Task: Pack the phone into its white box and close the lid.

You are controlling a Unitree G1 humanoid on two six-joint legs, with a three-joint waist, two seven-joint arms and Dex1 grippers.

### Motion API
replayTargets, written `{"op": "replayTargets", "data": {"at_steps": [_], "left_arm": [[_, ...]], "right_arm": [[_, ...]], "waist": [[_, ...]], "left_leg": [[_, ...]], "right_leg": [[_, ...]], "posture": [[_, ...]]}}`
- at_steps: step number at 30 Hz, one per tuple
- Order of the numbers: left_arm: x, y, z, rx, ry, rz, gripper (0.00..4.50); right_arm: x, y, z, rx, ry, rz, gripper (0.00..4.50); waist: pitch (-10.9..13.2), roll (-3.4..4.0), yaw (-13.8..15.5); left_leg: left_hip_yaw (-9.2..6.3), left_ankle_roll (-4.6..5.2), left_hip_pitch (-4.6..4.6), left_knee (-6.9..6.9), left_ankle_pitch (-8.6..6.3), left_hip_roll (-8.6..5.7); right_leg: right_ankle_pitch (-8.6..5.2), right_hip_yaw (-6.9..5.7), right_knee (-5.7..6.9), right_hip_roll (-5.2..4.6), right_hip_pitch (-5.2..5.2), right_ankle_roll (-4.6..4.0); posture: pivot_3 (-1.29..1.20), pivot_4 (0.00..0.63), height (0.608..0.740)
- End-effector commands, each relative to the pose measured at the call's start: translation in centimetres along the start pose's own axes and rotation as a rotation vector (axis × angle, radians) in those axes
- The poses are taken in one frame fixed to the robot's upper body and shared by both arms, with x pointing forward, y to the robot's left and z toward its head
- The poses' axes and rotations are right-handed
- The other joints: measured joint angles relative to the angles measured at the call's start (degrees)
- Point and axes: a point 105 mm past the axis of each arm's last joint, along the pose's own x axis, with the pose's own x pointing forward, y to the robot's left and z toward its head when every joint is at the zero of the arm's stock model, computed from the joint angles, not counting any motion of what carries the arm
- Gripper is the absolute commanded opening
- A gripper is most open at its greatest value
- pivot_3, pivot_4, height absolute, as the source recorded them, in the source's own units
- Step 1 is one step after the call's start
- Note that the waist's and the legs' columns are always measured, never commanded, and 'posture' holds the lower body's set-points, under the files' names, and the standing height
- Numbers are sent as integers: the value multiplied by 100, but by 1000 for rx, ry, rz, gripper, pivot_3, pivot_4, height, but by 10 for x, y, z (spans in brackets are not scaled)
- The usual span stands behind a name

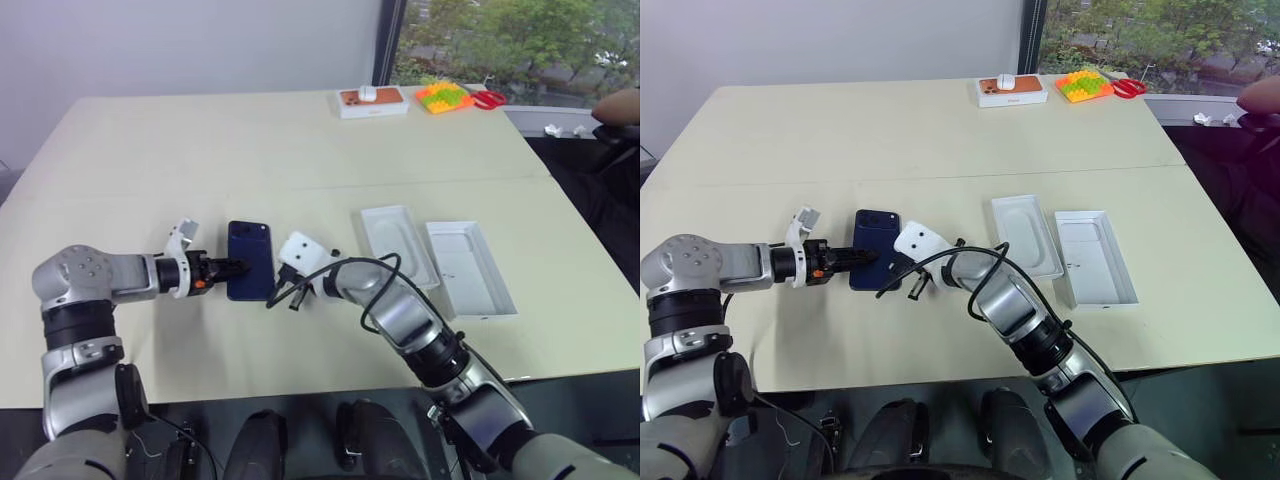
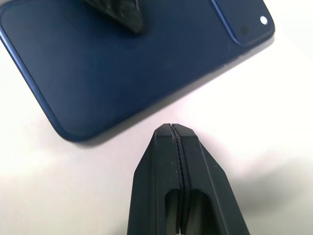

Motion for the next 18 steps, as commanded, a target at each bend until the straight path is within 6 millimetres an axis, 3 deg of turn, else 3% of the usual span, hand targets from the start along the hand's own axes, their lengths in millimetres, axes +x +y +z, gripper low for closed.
{"op": "replayTargets", "data": {"at_steps": [1,8,14,18], "left_arm": [[-6,-1,5,22,-16,24,56],[-8,-17,8,56,-32,-54,56],[-8,-51,24,137,-66,-152,56],[1,-71,24,185,-36,-204,56]], "right_arm": [[-11,-4,13,-15,-53,-23,0],[-39,-19,15,-29,-63,-93,0],[-96,-43,13,32,-74,-177,0],[-126,-51,-4,5,-20,-190,0]], "waist": [[0,0,-5],[1,-1,1],[4,-5,43],[4,-6,44]], "left_leg": [[0,0,1,0,0,-1],[0,0,-2,-1,0,-1],[-1,0,-15,-1,0,-3],[-1,0,-15,-1,0,-10]], "right_leg": [[0,0,0,0,0,0],[0,1,0,1,-3,0],[0,-1,-2,0,-11,0],[0,-1,-5,-2,-10,1]], "posture": [[0,150,740],[0,150,740],[0,150,740],[0,150,740]]}}
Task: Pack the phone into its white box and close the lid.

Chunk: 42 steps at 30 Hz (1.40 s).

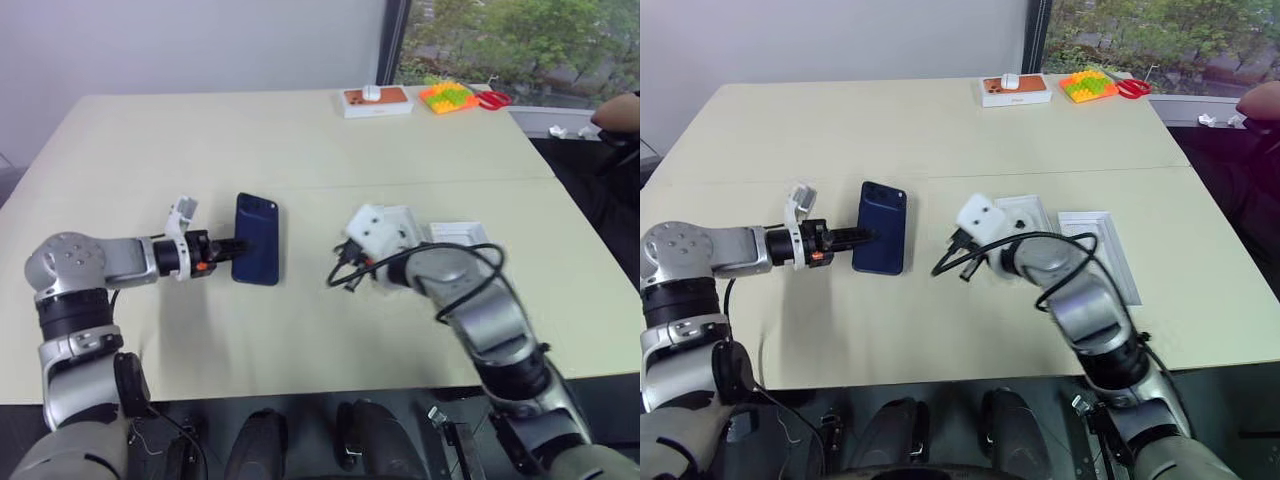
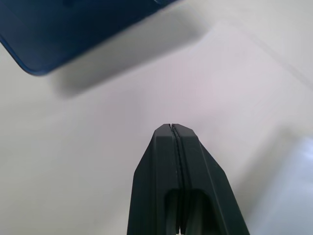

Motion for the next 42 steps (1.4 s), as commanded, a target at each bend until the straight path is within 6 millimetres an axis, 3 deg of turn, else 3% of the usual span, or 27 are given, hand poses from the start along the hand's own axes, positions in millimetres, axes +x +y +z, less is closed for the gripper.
{"op": "replayTargets", "data": {"at_steps": [1,8,13,17,21,32,35,40,42], "left_arm": [[8,-31,6,82,11,-99,56],[40,-65,-9,134,82,-205,56],[50,-67,-21,110,106,-216,56],[51,-62,-22,62,86,-211,0],[50,-55,-25,43,79,-178,0],[54,-57,-25,39,65,-166,0],[54,-56,-25,37,60,-162,0],[51,-54,-20,25,42,-152,0],[49,-54,-20,27,41,-153,0]], "right_arm": [[-26,-5,-4,-43,1,14,0],[-63,-8,-42,-154,124,96,0],[-70,-5,-55,-188,151,175,0],[-71,-13,-57,-226,159,196,1309],[-71,-18,-59,-274,167,209,3354],[-56,-25,-78,-300,202,251,3354],[-55,-25,-82,-313,218,268,2551],[-56,-17,-79,-341,197,311,73],[-55,-15,-78,-370,189,316,28]], "waist": [[0,0,-1],[11,-18,-34],[11,-18,-43],[11,-18,-16],[13,-21,1],[13,-22,-2],[13,-21,-1],[13,-22,0],[13,-22,4]], "left_leg": [[1,0,1,-1,0,-2],[2,1,3,-1,-1,-2],[4,0,14,-2,0,5],[5,-11,16,-1,6,6],[4,-24,13,0,14,4],[6,-60,14,-1,34,3],[7,-65,15,-1,37,4],[7,-72,15,-1,41,4],[7,-77,16,-1,43,4]], "right_leg": [[0,0,-1,0,1,0],[-1,2,-2,8,3,2],[-1,12,3,24,4,2],[-1,16,3,24,5,2],[-1,15,2,22,5,2],[-1,15,3,22,7,2],[-1,15,3,22,7,2],[-1,15,3,21,7,2],[-1,15,3,21,9,2]], "posture": [[0,150,740],[0,150,740],[0,150,740],[0,150,740],[0,150,740],[0,150,740],[0,150,740],[0,150,740],[0,150,740]]}}
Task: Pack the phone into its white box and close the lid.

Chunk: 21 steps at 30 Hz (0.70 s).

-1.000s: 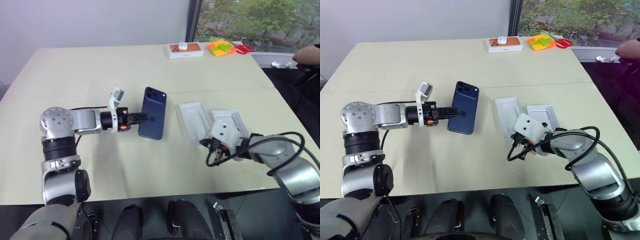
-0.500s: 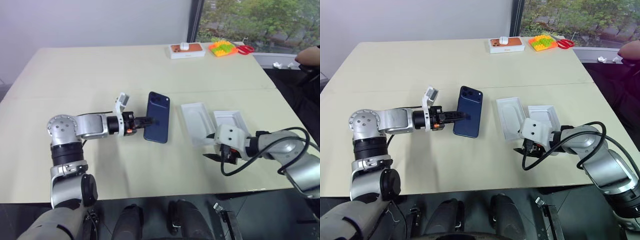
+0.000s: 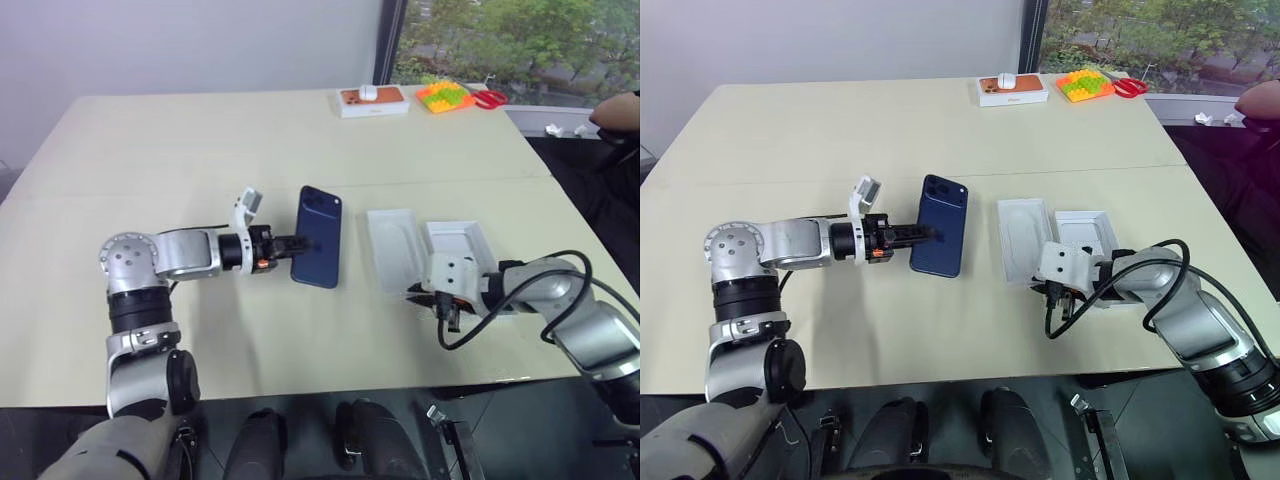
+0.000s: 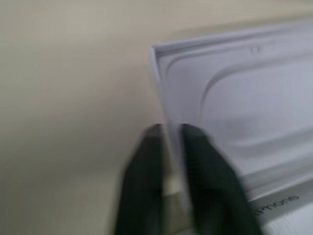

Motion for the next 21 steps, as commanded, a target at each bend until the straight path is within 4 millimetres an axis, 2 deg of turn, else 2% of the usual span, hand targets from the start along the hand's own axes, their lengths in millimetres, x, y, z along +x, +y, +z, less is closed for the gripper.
{"op": "replayTargets", "data": {"at_steps": [1,4,8,10,13,21], "left_arm": [[-9,-14,11,30,-54,-62,0],[-13,-12,15,17,-68,-63,0],[-22,-9,25,11,-87,-49,0],[-23,-8,25,13,-73,-39,0],[-23,-10,27,21,-62,-30,0],[-29,-7,26,34,-27,4,0]], "right_arm": [[0,3,9,-68,-23,6,28],[0,12,18,-98,-56,44,28],[3,54,50,-216,-146,192,28],[8,63,59,-245,-164,205,28],[15,65,64,-254,-152,178,28],[30,54,61,-227,-80,85,28]], "waist": [[0,0,3],[0,0,2],[0,0,-12],[0,0,-13],[0,0,12],[0,0,13]], "left_leg": [[0,-1,0,0,0,0],[1,-4,0,0,2,0],[-1,-9,2,-1,4,1],[-3,-11,3,-1,4,1],[-5,-32,1,0,6,1],[-5,-35,2,1,7,-3]], "right_leg": [[0,0,0,0,0,0],[0,0,0,-2,0,0],[0,0,1,2,0,0],[0,0,1,3,0,0],[0,-4,1,-2,1,1],[1,-5,0,-9,3,2]], "posture": [[0,150,740],[0,150,740],[0,150,740],[0,150,740],[0,150,740],[0,150,740]]}}
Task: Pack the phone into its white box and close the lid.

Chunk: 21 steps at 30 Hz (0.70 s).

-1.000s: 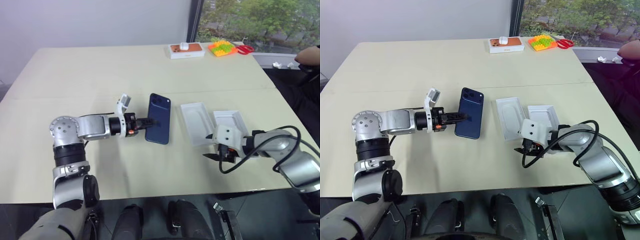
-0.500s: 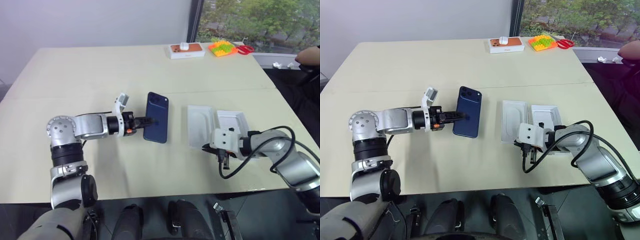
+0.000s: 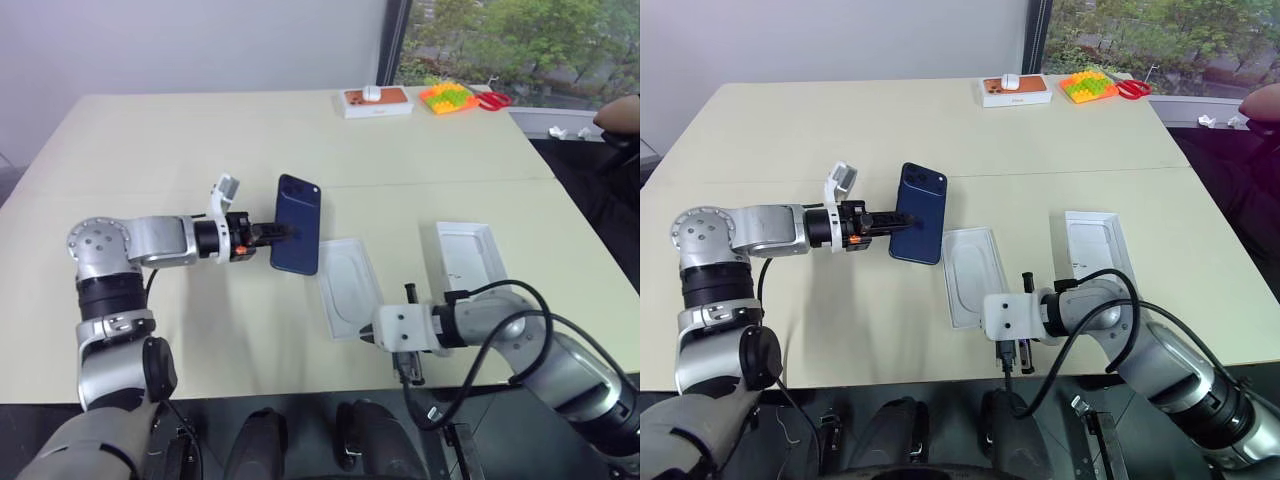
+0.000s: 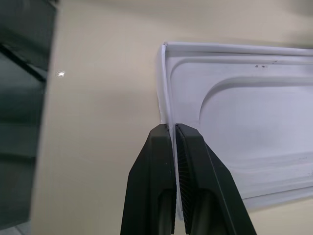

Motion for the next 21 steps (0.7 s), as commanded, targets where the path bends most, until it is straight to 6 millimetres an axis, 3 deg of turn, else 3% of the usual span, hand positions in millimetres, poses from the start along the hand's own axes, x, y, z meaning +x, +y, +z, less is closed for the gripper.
{"op": "replayTargets", "data": {"at_steps": [1,10,14,15,16,21], "left_arm": [[-8,-10,6,38,-10,-25,0],[1,-23,0,90,19,-51,0],[9,-34,-5,83,11,-107,0],[12,-37,-6,79,8,-118,987],[15,-38,-10,72,10,-117,1300],[29,-40,-26,7,-1,-86,3644]], "right_arm": [[-2,-11,2,-14,25,-63,28],[5,-20,12,22,11,-98,28],[1,-26,13,24,6,-144,1340],[0,-28,13,25,1,-160,1848],[-4,-29,16,31,-18,-159,2312],[-26,-31,21,79,-68,-170,2352]], "waist": [[0,0,-12],[0,0,-13],[0,0,-9],[0,0,-3],[0,0,0],[-1,0,0]], "left_leg": [[0,0,0,0,0,0],[-3,0,0,-1,0,1],[-3,0,0,0,0,1],[-4,0,0,0,0,1],[-5,0,0,0,0,1],[-10,0,3,-1,0,6]], "right_leg": [[0,0,0,0,0,0],[0,0,0,-1,0,0],[0,0,0,-2,0,0],[0,0,1,-5,0,0],[0,0,1,-7,0,0],[1,1,3,-13,2,1]], "posture": [[0,150,740],[0,150,740],[0,150,740],[0,150,740],[0,150,740],[0,150,740]]}}
